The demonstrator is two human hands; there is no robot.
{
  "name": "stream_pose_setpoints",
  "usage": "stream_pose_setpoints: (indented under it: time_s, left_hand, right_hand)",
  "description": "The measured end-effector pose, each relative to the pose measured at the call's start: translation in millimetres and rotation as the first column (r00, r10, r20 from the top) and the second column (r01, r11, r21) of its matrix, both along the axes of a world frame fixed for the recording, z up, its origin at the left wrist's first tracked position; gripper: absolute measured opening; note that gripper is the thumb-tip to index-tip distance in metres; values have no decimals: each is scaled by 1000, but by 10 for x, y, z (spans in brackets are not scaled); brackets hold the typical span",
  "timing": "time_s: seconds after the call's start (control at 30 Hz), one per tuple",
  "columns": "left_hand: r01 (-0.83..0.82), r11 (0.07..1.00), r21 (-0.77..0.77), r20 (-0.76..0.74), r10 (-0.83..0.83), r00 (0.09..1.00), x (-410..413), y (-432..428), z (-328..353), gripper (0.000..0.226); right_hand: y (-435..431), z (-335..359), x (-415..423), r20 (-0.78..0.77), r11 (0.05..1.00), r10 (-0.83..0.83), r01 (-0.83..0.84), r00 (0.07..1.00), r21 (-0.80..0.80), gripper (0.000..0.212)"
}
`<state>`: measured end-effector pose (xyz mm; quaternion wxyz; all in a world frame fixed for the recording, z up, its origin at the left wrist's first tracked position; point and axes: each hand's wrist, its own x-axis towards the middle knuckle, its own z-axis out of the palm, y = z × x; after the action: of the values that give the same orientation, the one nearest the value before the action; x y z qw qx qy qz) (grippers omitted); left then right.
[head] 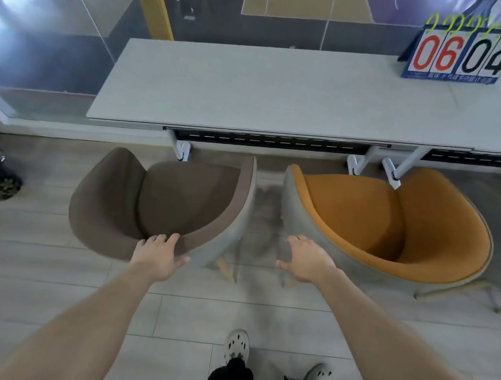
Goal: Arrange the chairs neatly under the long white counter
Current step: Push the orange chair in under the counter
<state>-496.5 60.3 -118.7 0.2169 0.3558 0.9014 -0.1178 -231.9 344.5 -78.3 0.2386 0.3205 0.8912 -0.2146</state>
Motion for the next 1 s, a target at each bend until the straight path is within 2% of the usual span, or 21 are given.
stream_pose_setpoints:
  time_s: [0.2, 0.43, 0.8, 1.0]
  left_hand:
    - [89, 993, -83, -201, -105, 974, 44, 90, -332, 76]
    - [67, 994, -90, -248, -88, 965, 125, 180, -340, 70]
    - [-2, 1000, -28, -186, -3, 983, 197, 115, -456, 66]
    - [114, 993, -14, -92, -115, 989, 81, 35, -483, 47]
  right_hand:
    - [-115, -187, 190, 20, 999, -42, 42, 999, -18, 66]
    - [-229, -304, 266, 39, 997, -64, 66, 997, -39, 71]
    - [-293, -243, 62, -14, 999, -42, 42, 999, -21, 69]
    - [-325, -255, 83, -1, 998, -59, 59, 998, -19, 69]
